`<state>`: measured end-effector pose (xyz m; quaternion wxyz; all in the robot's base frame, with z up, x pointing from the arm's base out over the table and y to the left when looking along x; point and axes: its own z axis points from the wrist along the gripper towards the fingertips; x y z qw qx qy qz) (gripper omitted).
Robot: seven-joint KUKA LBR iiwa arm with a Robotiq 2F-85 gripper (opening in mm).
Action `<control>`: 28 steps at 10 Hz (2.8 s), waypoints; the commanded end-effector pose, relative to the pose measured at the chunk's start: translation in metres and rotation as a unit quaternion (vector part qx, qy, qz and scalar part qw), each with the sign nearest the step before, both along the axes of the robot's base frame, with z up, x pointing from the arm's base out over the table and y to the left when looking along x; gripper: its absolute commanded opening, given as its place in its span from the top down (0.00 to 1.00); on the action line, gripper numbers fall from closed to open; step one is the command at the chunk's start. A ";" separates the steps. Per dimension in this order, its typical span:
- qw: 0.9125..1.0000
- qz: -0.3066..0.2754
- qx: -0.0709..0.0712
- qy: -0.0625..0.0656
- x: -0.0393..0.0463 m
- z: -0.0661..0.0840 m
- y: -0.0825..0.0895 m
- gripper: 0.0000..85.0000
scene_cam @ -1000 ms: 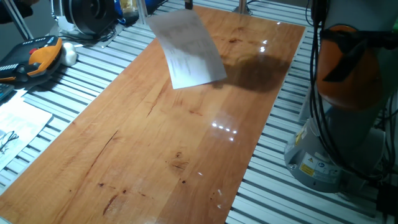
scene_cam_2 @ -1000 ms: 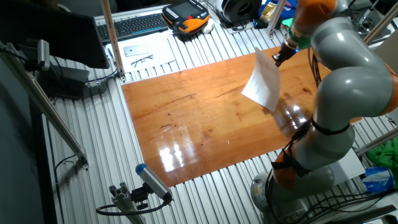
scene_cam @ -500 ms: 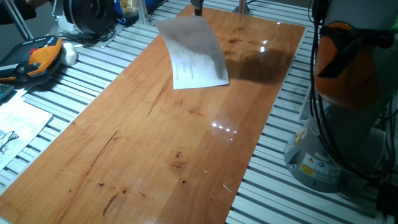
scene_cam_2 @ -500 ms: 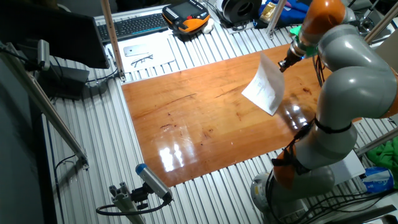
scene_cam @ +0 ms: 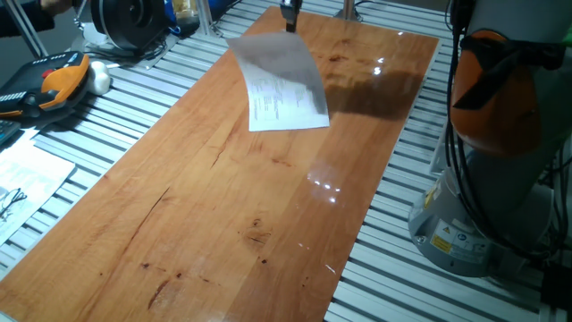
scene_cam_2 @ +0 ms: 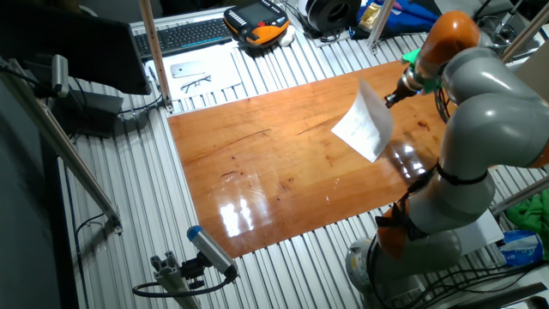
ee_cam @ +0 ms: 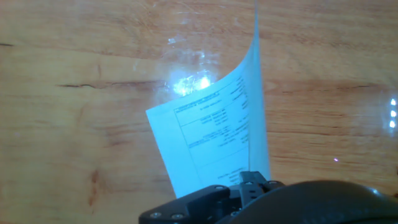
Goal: Flip over and spread out the paper that is laid flat on the table
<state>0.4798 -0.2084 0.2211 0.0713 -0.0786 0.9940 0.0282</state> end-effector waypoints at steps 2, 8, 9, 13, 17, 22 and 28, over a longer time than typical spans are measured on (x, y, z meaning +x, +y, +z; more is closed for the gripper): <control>1.000 -0.008 0.003 -0.004 -0.0016 -0.005 0.006 1.00; 1.000 0.010 0.005 0.003 -0.0097 0.003 -0.012 1.00; 1.000 0.005 0.012 -0.008 -0.0109 -0.008 -0.006 1.00; 0.999 -0.030 0.026 -0.021 -0.0156 -0.031 0.029 1.00; 0.999 -0.044 0.024 -0.019 -0.0283 -0.029 0.061 1.00; 1.000 0.022 -0.006 -0.012 -0.0241 -0.021 0.034 1.00; 0.998 0.052 -0.034 0.008 -0.0193 -0.026 -0.007 1.00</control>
